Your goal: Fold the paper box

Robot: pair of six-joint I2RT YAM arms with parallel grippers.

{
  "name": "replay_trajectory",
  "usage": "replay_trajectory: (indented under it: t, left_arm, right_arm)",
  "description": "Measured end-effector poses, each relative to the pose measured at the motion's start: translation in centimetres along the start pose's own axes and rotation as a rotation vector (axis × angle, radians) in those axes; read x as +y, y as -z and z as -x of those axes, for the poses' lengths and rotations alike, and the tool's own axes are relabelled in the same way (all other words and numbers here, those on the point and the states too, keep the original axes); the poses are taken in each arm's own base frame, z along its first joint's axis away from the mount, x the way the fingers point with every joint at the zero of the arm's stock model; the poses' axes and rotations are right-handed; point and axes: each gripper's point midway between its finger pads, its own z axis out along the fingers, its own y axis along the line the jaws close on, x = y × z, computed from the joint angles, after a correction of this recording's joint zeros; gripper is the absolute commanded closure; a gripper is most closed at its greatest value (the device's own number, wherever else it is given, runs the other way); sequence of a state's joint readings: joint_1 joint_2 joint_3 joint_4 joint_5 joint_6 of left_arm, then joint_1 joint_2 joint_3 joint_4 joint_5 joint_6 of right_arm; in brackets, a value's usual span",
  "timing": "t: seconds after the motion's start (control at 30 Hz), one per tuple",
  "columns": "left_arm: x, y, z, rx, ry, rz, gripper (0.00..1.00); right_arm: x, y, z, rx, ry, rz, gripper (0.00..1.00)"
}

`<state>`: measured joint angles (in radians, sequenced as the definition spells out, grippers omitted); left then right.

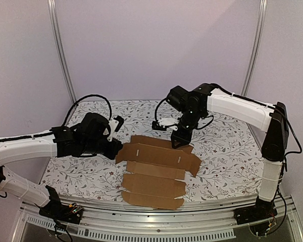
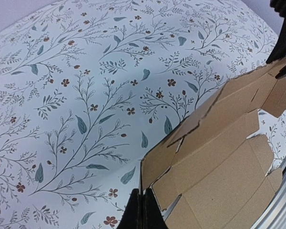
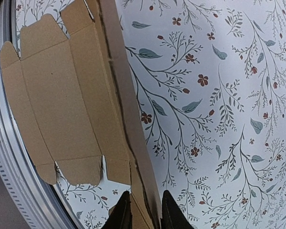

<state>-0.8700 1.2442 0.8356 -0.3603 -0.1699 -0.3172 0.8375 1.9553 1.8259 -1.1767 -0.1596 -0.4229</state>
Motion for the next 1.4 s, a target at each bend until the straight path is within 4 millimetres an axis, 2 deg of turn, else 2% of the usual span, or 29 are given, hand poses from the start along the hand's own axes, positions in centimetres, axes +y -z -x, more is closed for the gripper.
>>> replay_trajectory:
  t: [0.13, 0.3, 0.37, 0.53, 0.6, 0.7, 0.83, 0.9, 1.03, 1.1, 1.23, 1.4]
  left_arm:
    - [0.0, 0.0, 0.0, 0.001, 0.000, 0.000, 1.00]
    - [0.0, 0.0, 0.0, 0.000, 0.000, 0.001, 1.00]
    - [0.0, 0.0, 0.0, 0.001, -0.001, 0.003, 0.91]
    - [0.5, 0.3, 0.0, 0.012, -0.007, 0.033, 0.48]
    - [0.6, 0.8, 0.7, 0.009, 0.010, 0.043, 0.41]
    - [0.4, 1.7, 2.5, -0.018, 0.014, 0.045, 0.39]
    - [-0.2, 3.2, 5.5, -0.071, 0.030, 0.029, 0.46]
    - [-0.4, 4.0, 6.7, -0.095, 0.042, 0.020, 0.58]
    - [-0.6, 4.7, 8.5, -0.119, 0.079, -0.009, 0.91]
    - [-0.6, 4.5, 9.0, -0.113, 0.107, -0.028, 1.00]
    - [-0.4, 3.5, 9.3, -0.083, 0.151, -0.045, 1.00]
    - [-0.9, 2.1, 8.7, -0.027, 0.182, -0.071, 1.00]
  right_arm:
    - [0.0, -0.1, 0.0, -0.001, -0.003, 0.000, 1.00]
    - [0.0, -0.2, 0.1, -0.004, 0.000, 0.003, 1.00]
    - [0.0, -0.3, 0.0, -0.005, 0.001, 0.002, 1.00]
    - [0.0, -0.5, -0.5, 0.011, 0.000, -0.002, 1.00]
    - [0.0, -0.6, -0.8, 0.022, 0.002, -0.014, 1.00]
    - [0.0, -0.5, -1.0, 0.031, 0.011, -0.039, 1.00]
    - [0.3, 0.1, -0.9, 0.028, 0.028, -0.064, 1.00]
    - [0.5, 0.4, -0.8, 0.022, 0.038, -0.076, 1.00]
    - [1.0, 0.9, -0.4, 0.010, 0.058, -0.098, 1.00]
    - [1.2, 1.0, -0.3, 0.010, 0.067, -0.109, 1.00]
    - [1.8, 1.4, 0.1, 0.004, 0.082, -0.133, 1.00]
    - [2.1, 2.3, 0.4, -0.011, 0.089, -0.169, 1.00]
